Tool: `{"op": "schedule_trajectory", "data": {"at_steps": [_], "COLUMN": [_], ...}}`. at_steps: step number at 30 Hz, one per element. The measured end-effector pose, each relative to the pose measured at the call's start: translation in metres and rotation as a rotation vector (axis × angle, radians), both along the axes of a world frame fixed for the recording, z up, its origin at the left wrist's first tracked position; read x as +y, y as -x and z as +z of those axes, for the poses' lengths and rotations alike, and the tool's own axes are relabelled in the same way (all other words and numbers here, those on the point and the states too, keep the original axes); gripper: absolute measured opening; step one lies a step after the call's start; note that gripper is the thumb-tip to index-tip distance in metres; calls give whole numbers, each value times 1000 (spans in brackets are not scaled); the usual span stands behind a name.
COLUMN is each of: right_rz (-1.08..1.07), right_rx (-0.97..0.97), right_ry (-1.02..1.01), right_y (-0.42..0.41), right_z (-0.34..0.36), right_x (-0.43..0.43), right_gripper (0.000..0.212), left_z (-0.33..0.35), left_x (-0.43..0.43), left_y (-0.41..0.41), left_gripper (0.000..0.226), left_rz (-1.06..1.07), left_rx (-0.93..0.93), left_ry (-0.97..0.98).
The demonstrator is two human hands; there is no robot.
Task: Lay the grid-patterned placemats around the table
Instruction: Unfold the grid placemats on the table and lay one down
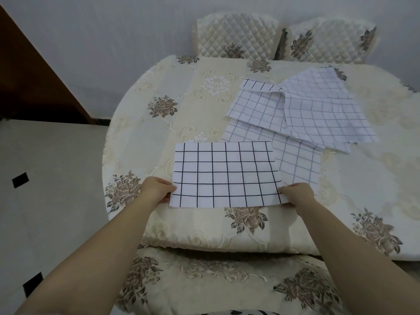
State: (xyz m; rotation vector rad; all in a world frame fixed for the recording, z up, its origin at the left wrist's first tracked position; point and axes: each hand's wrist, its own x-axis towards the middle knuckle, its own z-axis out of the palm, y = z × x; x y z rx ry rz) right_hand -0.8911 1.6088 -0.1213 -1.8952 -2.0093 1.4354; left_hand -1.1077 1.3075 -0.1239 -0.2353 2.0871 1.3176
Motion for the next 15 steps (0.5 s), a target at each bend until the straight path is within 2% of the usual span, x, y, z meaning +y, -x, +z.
{"op": "schedule_trajectory", "data": {"at_steps": [15], "right_rz": [-44], "right_rx": [-27], "right_ry": [107], "right_y": [-30], "right_z": [1], "right_x": [-20], "right_gripper": [19], "left_z": [7], "left_x": [-17], "left_y": [-17], "left_gripper": [12], "left_rz": [-56], "left_rx": [-58], "left_ry": [54]}}
